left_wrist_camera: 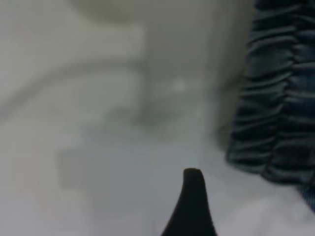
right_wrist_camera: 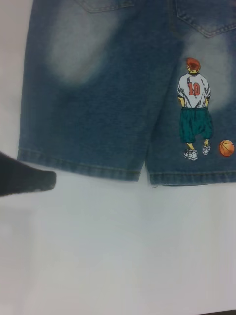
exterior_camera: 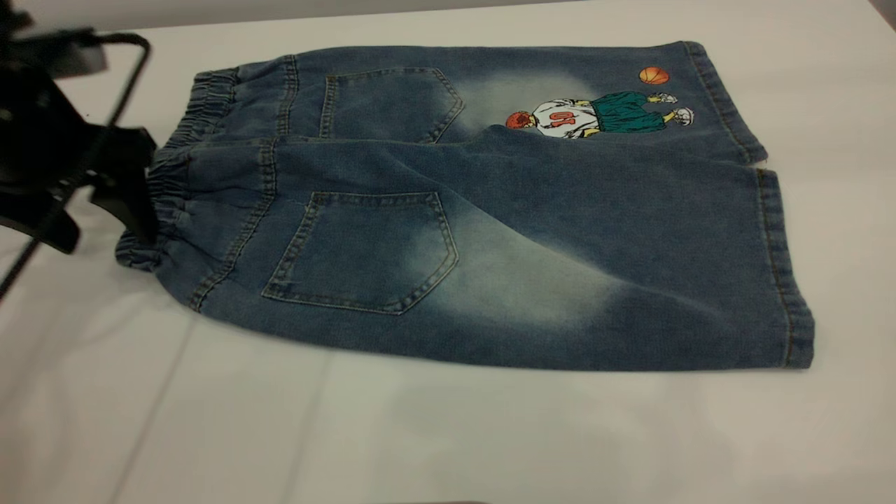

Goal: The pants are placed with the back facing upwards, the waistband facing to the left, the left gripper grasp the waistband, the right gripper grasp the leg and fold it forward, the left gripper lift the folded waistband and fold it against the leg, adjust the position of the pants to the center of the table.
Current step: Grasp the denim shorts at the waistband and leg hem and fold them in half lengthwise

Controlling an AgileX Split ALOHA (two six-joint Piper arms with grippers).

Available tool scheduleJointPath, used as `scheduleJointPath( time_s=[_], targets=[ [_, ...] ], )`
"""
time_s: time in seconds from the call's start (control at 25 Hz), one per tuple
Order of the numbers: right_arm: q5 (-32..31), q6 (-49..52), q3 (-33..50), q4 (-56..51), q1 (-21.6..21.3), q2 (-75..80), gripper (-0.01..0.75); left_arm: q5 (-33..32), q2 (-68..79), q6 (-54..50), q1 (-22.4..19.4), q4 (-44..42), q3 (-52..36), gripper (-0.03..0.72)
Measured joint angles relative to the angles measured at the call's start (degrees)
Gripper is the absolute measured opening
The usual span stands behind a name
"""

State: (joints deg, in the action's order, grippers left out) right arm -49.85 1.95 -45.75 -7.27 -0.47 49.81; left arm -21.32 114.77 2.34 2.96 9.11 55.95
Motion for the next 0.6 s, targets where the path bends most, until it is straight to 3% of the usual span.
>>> scheduleJointPath(
  time_s=[0.6],
  targets=[
    [0.1,0.0,0.0,0.0,0.0,0.0,0.571,4.1,5.1,0.3,1.5,0.1,0.6,0.527]
  ],
)
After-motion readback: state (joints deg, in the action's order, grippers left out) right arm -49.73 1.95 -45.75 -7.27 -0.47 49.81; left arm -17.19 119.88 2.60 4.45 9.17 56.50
